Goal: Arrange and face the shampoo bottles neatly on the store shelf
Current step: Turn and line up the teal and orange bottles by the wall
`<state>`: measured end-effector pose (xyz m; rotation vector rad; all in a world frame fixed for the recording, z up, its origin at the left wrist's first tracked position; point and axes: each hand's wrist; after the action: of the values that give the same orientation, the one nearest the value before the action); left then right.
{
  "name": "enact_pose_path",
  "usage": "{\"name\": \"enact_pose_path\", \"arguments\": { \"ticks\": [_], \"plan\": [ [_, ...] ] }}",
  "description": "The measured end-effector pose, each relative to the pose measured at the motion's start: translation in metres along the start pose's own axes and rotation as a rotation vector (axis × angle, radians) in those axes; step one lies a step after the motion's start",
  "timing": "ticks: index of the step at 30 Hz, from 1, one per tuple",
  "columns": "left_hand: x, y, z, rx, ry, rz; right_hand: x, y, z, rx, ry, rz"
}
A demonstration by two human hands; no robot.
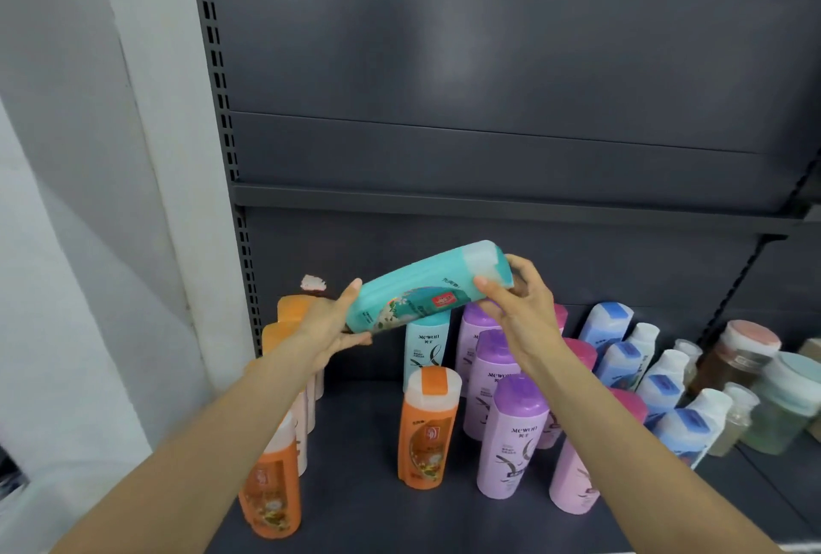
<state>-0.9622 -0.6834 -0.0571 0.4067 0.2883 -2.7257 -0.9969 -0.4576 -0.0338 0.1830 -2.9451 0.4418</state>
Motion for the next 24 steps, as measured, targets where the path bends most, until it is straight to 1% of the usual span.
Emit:
{"name": "enact_pose_path", "arguments": {
  "ticks": [2,4,6,8,10,12,14,16,18,21,24],
  "plan": [
    [0.009,-0.006,-0.009,0.019,0.041,-0.014,0.001,-0.002,-0.002,-0.107,0.045,0.017],
    [0.018,-0.012,-0.016,0.036,0.057,0.01,0.004,-0.005,-0.005,-0.172,0.091,0.031],
    [0.024,-0.019,-0.021,0.102,0.026,0.029,0.01,-0.006,-0.006,-0.243,0.131,0.041],
    [0.026,-0.029,-0.022,0.266,-0.026,0.013,0.018,-0.005,-0.004,-0.366,0.157,0.021],
    [0.029,-0.037,-0.024,0.43,-0.09,-0.042,0.026,-0.005,0.002,-0.507,0.159,-0.01],
    [0.032,-0.042,-0.025,0.595,-0.23,-0.11,0.032,-0.006,0.012,-0.637,0.167,-0.046],
    [0.035,-0.045,-0.023,0.664,-0.361,-0.157,0.036,-0.007,0.024,-0.769,0.18,-0.099],
    [0.039,-0.046,-0.021,0.688,-0.455,-0.189,0.039,-0.007,0.037,-0.842,0.16,-0.122],
    [0.045,-0.043,-0.023,0.71,-0.509,-0.215,0.042,-0.006,0.051,-0.848,0.116,-0.136],
    [0.053,-0.038,-0.03,0.754,-0.492,-0.251,0.045,-0.006,0.068,-0.883,0.064,-0.155],
    [0.062,-0.034,-0.039,0.803,-0.453,-0.267,0.052,-0.007,0.08,-0.927,-0.015,-0.218]
  ]
}}
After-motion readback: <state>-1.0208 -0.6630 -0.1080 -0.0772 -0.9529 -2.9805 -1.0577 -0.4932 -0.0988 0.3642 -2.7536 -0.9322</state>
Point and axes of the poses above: each hand's wrist, its own x-axis towards the middle knuckle, its own y-axis out of the back of the hand, z = x × y, and after that the axes turned 1 degree about -y, right-handed
